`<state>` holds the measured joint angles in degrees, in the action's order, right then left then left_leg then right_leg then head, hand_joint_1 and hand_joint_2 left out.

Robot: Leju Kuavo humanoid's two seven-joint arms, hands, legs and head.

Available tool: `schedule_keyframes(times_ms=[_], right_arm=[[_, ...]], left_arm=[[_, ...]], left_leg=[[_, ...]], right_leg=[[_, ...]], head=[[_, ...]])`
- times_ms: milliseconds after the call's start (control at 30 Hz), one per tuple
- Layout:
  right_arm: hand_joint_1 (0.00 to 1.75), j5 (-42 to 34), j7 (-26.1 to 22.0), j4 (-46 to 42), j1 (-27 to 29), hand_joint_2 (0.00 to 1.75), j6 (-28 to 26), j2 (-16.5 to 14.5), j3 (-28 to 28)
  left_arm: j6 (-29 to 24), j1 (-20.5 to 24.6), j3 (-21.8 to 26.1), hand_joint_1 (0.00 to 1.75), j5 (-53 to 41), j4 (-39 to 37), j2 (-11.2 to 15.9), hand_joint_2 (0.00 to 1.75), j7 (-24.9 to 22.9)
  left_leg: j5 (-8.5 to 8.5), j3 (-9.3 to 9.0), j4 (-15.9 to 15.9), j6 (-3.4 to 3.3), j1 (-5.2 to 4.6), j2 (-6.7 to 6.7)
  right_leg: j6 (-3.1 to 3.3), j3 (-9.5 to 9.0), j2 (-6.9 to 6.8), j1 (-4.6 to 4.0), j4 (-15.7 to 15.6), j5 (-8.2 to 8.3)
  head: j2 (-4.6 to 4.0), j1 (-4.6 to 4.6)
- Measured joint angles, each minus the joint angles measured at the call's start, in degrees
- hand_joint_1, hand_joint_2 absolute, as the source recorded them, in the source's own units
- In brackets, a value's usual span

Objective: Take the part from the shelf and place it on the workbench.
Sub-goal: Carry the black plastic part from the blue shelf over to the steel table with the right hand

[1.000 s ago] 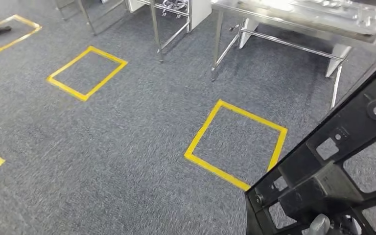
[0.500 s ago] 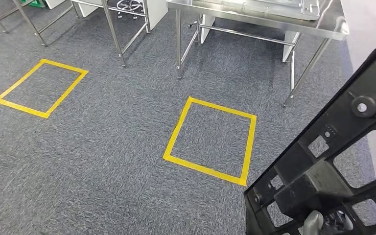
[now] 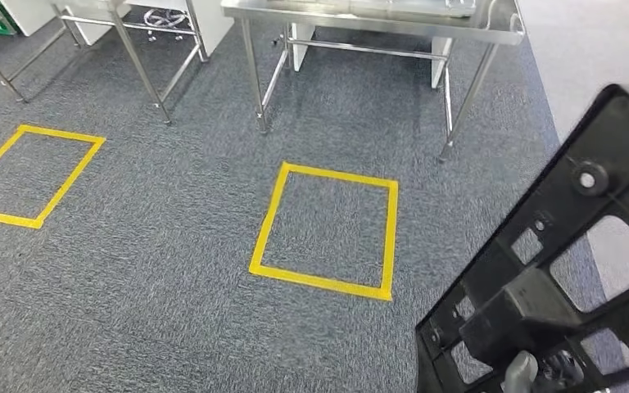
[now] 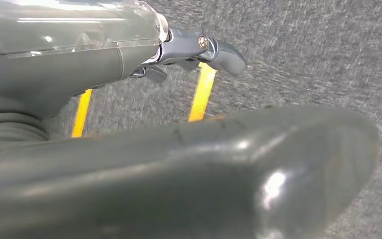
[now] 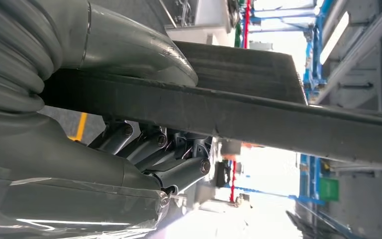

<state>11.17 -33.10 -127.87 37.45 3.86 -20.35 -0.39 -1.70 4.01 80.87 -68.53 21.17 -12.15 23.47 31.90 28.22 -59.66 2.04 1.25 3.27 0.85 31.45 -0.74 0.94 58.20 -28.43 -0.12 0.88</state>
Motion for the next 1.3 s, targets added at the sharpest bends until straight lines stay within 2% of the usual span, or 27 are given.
schedule_keyframes(times_ms=[33, 100, 133, 167, 200, 267, 300, 333, 467, 500, 567, 600, 633, 667, 700, 733, 800, 867, 933, 1000, 1033, 1067, 1133, 1200, 1233, 1267, 1300], right_arm=[[1.75, 0.1, 0.0, 0.0, 0.0, 1.75, 0.0, 0.0, 0.1], [1.75, 0.2, 0.0, 0.0, 0.0, 1.75, -0.1, 0.0, 0.2], [1.75, 0.3, 0.0, 0.0, 0.0, 1.75, -0.2, 0.0, 0.3], [1.75, 0.4, 0.0, 0.1, 0.0, 1.75, -0.4, 0.0, 0.4], [1.75, 0.5, 0.0, 0.1, 0.0, 1.75, -0.6, 0.0, 0.4], [1.75, 0.5, 0.0, 0.1, 0.1, 1.75, -0.9, 0.0, 0.5], [1.75, 0.6, 0.0, 0.1, 0.1, 1.75, -0.9, 0.0, 0.5], [1.75, 0.6, 0.0, 0.1, 0.1, 1.75, -1.0, 0.0, 0.5], [1.75, 0.6, 0.0, 0.1, 0.1, 1.75, -1.0, 0.0, 0.6], [1.75, 0.6, 0.0, 0.1, 0.1, 1.75, -1.0, 0.0, 0.7], [1.75, 0.7, 0.1, 0.2, 0.1, 1.75, -1.2, 0.0, 1.0], [1.75, 0.7, 0.1, 0.2, 0.1, 1.75, -1.3, 0.0, 1.2], [1.75, 0.7, 0.1, 0.2, 0.1, 1.75, -1.4, 0.0, 1.2], [1.75, 0.7, 0.1, 0.2, 0.1, 1.75, -1.5, 0.0, 1.2], [1.75, 0.7, 0.1, 0.2, 0.1, 1.75, -1.6, 0.0, 1.2], [1.75, 0.7, 0.1, 0.2, 0.2, 1.75, -1.7, 0.0, 1.2], [1.75, 0.7, 0.2, 0.3, 0.3, 1.75, -1.8, 0.0, 1.2], [1.75, 0.8, 0.4, 0.4, 0.3, 1.75, -1.9, 0.1, 1.3], [1.75, 0.8, 0.6, 0.5, 0.4, 1.75, -1.9, 0.1, 1.4], [1.75, 0.8, 0.6, 0.4, 0.5, 1.75, -2.0, 0.2, 1.5], [1.75, 0.8, 0.6, 0.4, 0.5, 1.75, -2.0, 0.2, 1.6], [1.75, 0.8, 0.7, 0.4, 0.5, 1.75, -2.0, 0.2, 1.7], [1.75, 0.9, 0.7, 0.5, 0.5, 1.75, -2.0, 0.2, 1.8], [1.75, 1.0, 0.7, 0.5, 0.5, 1.75, -2.0, 0.2, 1.9], [1.75, 1.0, 0.7, 0.5, 0.5, 1.75, -2.0, 0.2, 1.9], [1.75, 1.0, 0.7, 0.5, 0.5, 1.75, -2.1, 0.2, 1.9], [1.75, 1.0, 0.7, 0.5, 0.5, 1.75, -2.1, 0.2, 2.0]], left_arm=[[0.1, -0.1, 0.0, 0.00, 0.1, 0.1, 0.0, 0.00, 0.0], [0.3, -0.4, 0.1, 0.00, 0.2, 0.3, 0.0, 0.00, 0.0], [0.4, -0.6, 0.1, 0.00, 0.3, 0.4, 0.0, 0.00, -0.1], [0.5, -0.9, 0.1, 0.00, 0.4, 0.5, 0.0, 0.00, -0.2], [0.6, -1.1, 0.2, 0.00, 0.5, 0.6, 0.0, 0.00, -0.2], [0.7, -1.3, 0.3, 0.00, 0.5, 0.8, 0.0, 0.00, -0.4], [0.7, -1.3, 0.3, 0.00, 0.5, 0.9, 0.0, 0.00, -0.4], [0.7, -1.3, 0.3, 0.00, 0.6, 0.9, 0.0, 0.00, -0.4], [0.7, -1.4, 0.4, 0.00, 0.6, 1.0, 0.0, 0.00, -0.4], [0.7, -1.3, 0.4, 0.00, 0.6, 1.1, 0.0, 0.00, -0.5], [0.9, -1.1, 0.4, 0.00, 0.6, 1.6, -0.2, 0.00, -0.7], [1.0, -1.1, 0.5, 0.00, 0.6, 1.8, -0.3, 0.00, -0.7], [1.2, -1.1, 0.5, 0.00, 0.6, 1.9, -0.4, 0.00, -0.8], [1.3, -1.2, 0.5, 0.00, 0.6, 2.0, -0.5, 0.00, -0.8], [1.3, -1.3, 0.5, 0.00, 0.6, 2.0, -0.5, 0.00, -0.9], [1.4, -1.4, 0.5, 0.00, 0.7, 2.0, -0.6, 0.00, -0.9], [1.4, -1.5, 0.5, 0.00, 0.7, 2.1, -0.6, 0.00, -1.0], [1.4, -1.4, 0.5, 0.00, 0.7, 2.3, -0.6, 0.00, -1.1], [1.5, -1.2, 0.5, 0.00, 0.7, 2.5, -0.6, 0.00, -1.2], [1.5, -0.9, 0.5, 0.00, 0.7, 2.6, -0.6, 0.00, -1.3], [1.5, -0.7, 0.5, 0.00, 0.7, 2.7, -0.7, 0.00, -1.3], [1.5, -0.7, 0.5, 0.00, 0.8, 2.7, -0.7, 0.00, -1.3], [1.5, -0.9, 0.5, 0.00, 0.8, 2.7, -0.7, 0.00, -1.3], [1.5, -1.3, 0.5, 0.00, 0.8, 2.8, -0.7, 0.00, -1.4], [1.5, -1.4, 0.5, 0.00, 0.8, 2.8, -0.7, 0.00, -1.4], [1.6, -1.5, 0.6, 0.00, 0.8, 2.9, -0.7, 0.00, -1.4], [1.6, -1.7, 0.7, 0.00, 0.8, 3.0, -0.6, 0.00, -1.5]], left_leg=[[1.17, 1.61, -3.1, 0.05, 0.09, -1.10], [3.62, 6.93, -11.4, -0.01, 0.04, -2.40], [3.67, 9.41, -14.3, -0.08, 0.01, -2.61], [2.49, 11.02, -15.2, -0.19, -0.03, -2.70], [0.09, 11.53, -13.8, -0.39, -0.09, -2.73], [-5.90, 10.43, -7.1, -1.01, -0.32, -2.86], [-7.88, 9.81, -4.4, -1.25, -0.41, -2.92], [-8.92, 9.46, -2.9, -1.41, -0.49, -2.97], [-9.03, 9.43, -2.5, -1.51, -0.55, -3.03], [-8.16, 8.72, -1.8, -1.87, -0.69, -3.05], [-5.54, 4.58, 0.9, -2.87, -0.64, -3.16], [-4.00, 2.18, 2.3, -3.27, -0.57, -3.20], [-3.14, 0.23, 3.2, -3.34, -0.37, -3.25], [-2.39, -0.79, 3.3, -3.19, -0.28, -3.29], [-1.56, -1.89, 3.3, -3.01, -0.15, -3.31], [-0.64, -2.99, 3.4, -2.80, 0.02, -3.32], [1.29, -5.07, 3.4, -2.20, 0.21, -3.21], [2.82, -6.89, 3.9, -1.29, 0.12, -3.00], [2.39, -7.67, 3.1, -0.34, 0.04, -2.87], [0.12, -5.40, -2.1, 0.15, 0.15, -2.87], [-0.48, -3.03, -5.9, 0.23, 0.21, -2.89], [0.04, -0.35, -9.7, 0.25, 0.21, -2.91], [4.83, 4.60, -14.2, 0.15, 0.04, -2.92], [9.68, 7.56, -13.7, -0.34, -0.28, -2.93], [9.74, 8.32, -11.8, -0.85, -0.50, -2.95], [7.25, 8.73, -9.1, -1.61, -0.83, -2.98], [2.72, 8.98, -6.5, -2.50, -1.34, -3.19]], right_leg=[[0.35, -0.66, 0.11, 0.11, -0.2, -0.14], [0.82, -1.72, 0.52, -0.14, -0.2, -1.04], [0.91, -2.36, 0.90, -0.27, -0.2, -1.61], [0.92, -3.13, 1.34, -0.36, -0.2, -2.25], [0.89, -4.02, 1.73, -0.42, -0.2, -2.94], [0.74, -5.82, 2.28, -0.52, -0.2, -4.37], [0.68, -6.38, 2.41, -0.54, -0.2, -4.83], [0.64, -6.68, 2.47, -0.56, -0.2, -5.10], [0.62, -6.72, 2.48, -0.53, -0.3, -5.23], [0.09, -6.93, 2.57, -0.49, 0.0, -5.14], [-1.56, -2.05, 2.03, -0.20, 7.8, -5.07], [-2.45, 1.19, 1.73, -0.03, 12.0, -5.91], [-2.85, 4.99, 1.33, 0.15, 15.8, -7.29], [-3.04, 6.61, 1.24, 0.26, 15.7, -8.89], [-3.27, 7.58, 1.12, 0.37, 14.3, -9.35], [-3.48, 7.99, 0.94, 0.45, 11.9, -8.18], [-3.49, 7.95, 0.14, 0.45, 5.8, -0.64], [-2.52, 7.58, -0.28, 0.11, 3.0, 4.74], [-1.24, 6.63, 0.17, -0.07, 2.8, 4.26], [-0.25, 5.14, 0.53, 0.04, 2.1, 3.41], [0.14, 4.35, 0.63, 0.02, 1.9, 2.94], [0.48, 3.55, 0.70, -0.05, 1.6, 2.31], [0.91, 1.75, 1.02, -0.30, 1.4, 0.84], [1.11, -0.46, 1.43, -0.69, 1.3, -0.86], [1.18, -1.63, 1.55, -0.94, 1.3, -1.75], [1.22, -2.74, 1.61, -1.17, 1.3, -2.64], [1.18, -3.76, 1.67, -1.42, 1.3, -3.53]], head=[[0.00, -0.17], [0.00, -0.43], [0.00, -0.46], [0.00, -0.48], [-0.01, -0.50], [-0.01, -0.55], [-0.01, -0.57], [-0.01, -0.57], [-0.01, -0.58], [-0.01, -0.53], [0.00, -0.20], [0.00, -0.03], [0.01, 0.09], [0.01, 0.08], [0.01, 0.09], [0.01, 0.10], [0.00, 0.25], [0.00, 0.36], [0.01, 0.28], [0.01, 0.10], [0.01, 0.00], [0.01, -0.08], [0.01, -0.15], [0.01, -0.16], [0.01, -0.17], [0.00, -0.17], [-0.01, -0.05]])
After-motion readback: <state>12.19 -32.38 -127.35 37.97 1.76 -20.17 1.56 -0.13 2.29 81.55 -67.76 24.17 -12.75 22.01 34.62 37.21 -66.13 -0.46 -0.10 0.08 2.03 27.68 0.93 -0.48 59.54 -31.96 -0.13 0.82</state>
